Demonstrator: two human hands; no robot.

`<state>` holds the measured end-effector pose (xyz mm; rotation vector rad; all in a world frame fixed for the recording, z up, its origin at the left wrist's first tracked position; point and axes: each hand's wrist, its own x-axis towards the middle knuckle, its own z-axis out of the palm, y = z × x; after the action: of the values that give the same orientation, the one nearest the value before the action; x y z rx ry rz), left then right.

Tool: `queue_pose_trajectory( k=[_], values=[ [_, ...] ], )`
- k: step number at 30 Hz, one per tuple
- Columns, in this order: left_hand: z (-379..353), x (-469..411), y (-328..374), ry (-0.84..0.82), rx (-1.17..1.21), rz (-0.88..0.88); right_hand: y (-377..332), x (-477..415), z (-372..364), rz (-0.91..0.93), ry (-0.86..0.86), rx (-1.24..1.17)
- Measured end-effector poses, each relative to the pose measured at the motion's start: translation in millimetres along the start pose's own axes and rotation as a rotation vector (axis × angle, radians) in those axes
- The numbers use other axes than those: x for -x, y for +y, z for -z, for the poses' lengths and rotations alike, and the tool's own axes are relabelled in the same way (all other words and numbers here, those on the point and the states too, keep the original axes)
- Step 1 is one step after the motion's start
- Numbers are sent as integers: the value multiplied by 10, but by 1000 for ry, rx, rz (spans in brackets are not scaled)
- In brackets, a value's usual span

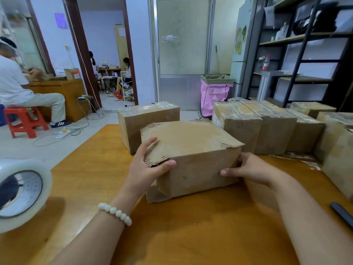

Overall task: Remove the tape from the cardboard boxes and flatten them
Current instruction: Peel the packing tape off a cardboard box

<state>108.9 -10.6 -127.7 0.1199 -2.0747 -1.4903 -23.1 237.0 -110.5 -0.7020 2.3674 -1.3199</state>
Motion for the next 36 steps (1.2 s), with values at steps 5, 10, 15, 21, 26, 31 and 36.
queue_pose_trajectory(
  k=[5, 10, 15, 21, 26, 31, 36],
  values=[
    [0, 25, -14, 66, -41, -115, -21, 51, 70, -9, -13, -47],
    [2, 38, -61, 73, -73, -174, -92, 117, 101, -48, 57, -23],
    [-16, 72, -96, -42, 80, -218, -128, 92, 88, -94, 225, -142],
    [-22, -34, 42, 247, 359, 93, -60, 36, 159, -101, 284, -97],
    [-9, -65, 63, 114, 449, 255, -105, 27, 117, 35, 532, 15],
    [-31, 52, 141, -96, 346, 118, -237, 31, -25, -11, 440, 112],
    [92, -50, 144, 55, 631, 108, -245, 5, 4, -133, 338, 55]
  ],
)
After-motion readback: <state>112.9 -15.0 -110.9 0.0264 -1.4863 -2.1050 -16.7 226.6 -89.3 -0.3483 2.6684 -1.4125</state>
